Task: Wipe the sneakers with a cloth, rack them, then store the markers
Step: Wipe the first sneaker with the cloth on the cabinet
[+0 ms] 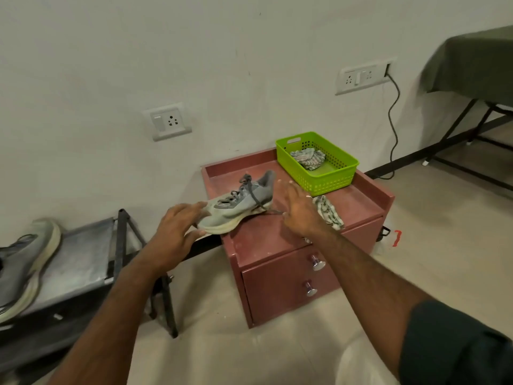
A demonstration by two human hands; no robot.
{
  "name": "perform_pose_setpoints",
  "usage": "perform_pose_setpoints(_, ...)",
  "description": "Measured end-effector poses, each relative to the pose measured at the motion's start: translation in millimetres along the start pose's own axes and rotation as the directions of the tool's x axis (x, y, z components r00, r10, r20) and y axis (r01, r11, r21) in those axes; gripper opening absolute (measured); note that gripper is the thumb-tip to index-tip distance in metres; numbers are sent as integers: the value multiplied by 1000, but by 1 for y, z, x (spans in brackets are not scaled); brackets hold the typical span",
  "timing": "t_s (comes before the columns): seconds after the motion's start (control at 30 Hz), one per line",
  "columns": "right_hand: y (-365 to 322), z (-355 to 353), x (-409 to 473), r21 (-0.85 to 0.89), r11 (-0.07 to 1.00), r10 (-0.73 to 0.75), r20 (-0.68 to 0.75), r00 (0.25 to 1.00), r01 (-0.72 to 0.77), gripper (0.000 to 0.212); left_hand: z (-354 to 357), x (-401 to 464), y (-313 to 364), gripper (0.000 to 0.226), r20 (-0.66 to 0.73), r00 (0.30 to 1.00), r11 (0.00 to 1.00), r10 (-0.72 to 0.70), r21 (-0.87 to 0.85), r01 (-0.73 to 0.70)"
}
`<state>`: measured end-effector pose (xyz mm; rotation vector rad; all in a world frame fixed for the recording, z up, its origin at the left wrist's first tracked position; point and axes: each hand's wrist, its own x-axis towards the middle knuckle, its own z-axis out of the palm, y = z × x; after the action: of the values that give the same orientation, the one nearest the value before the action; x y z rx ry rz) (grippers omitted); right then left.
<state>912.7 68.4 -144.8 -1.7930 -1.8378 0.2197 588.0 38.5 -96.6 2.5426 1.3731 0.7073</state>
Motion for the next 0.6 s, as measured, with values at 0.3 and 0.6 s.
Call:
perform_pose_setpoints(0.3, -7, 4, 31, 73, 993, -98, 27, 995, 96, 72, -2, -9, -23, 38, -78, 991, 988, -107, 107, 116)
perform_pose_setpoints(0.6, -14, -18, 24, -56, 987, -154, -88, 984, 149, 45, 16, 13, 17, 55, -381, 844, 924, -379, -107, 367)
